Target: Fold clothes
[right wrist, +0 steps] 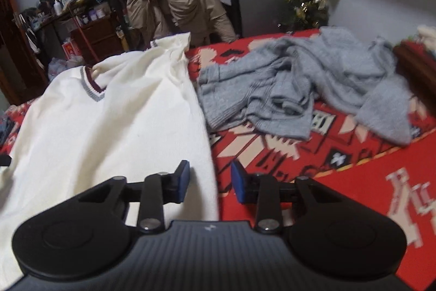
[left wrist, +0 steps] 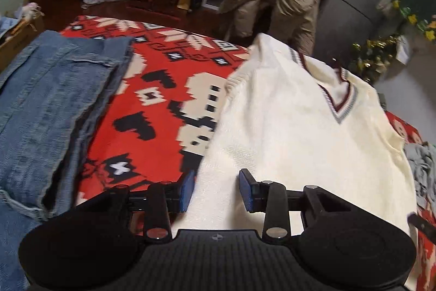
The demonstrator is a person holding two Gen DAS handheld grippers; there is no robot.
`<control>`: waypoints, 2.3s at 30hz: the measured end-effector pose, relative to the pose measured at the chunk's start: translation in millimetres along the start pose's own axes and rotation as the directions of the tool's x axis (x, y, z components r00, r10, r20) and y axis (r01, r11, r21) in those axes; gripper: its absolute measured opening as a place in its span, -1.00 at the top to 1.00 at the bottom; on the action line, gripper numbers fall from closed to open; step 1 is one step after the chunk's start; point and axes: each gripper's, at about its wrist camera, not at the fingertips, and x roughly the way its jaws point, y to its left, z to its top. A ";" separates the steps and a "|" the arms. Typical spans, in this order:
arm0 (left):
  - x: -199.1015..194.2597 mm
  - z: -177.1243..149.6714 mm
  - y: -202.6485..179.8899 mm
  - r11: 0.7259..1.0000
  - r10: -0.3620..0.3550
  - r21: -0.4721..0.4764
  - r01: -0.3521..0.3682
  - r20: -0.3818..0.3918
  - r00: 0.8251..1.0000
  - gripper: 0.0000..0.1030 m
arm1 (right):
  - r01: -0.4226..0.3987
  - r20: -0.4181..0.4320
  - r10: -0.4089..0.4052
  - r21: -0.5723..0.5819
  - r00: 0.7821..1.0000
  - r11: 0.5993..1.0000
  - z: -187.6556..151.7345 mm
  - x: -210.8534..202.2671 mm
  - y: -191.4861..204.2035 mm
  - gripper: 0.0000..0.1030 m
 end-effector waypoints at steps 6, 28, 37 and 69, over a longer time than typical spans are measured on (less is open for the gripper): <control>-8.4 -5.3 -22.2 0.971 0.178 0.139 -0.196 0.131 0.975 0.85 | 0.032 0.047 -0.029 -0.074 0.998 0.997 0.8 -2.0 9.2 0.93; -15.7 19.4 34.2 0.975 0.138 -0.176 -0.133 0.018 0.990 0.47 | 0.060 0.155 -0.057 -0.018 0.986 0.998 7.3 -31.7 14.0 -0.02; -23.9 32.9 62.2 0.959 0.079 -0.276 -0.071 0.018 0.997 0.48 | -0.047 0.064 0.056 -0.130 0.996 0.990 21.2 -26.9 78.0 -0.26; -41.4 44.7 127.8 0.916 0.064 -0.399 -0.042 0.043 0.997 0.62 | -0.248 -0.132 0.210 -0.505 0.969 0.827 34.3 146.8 367.1 0.78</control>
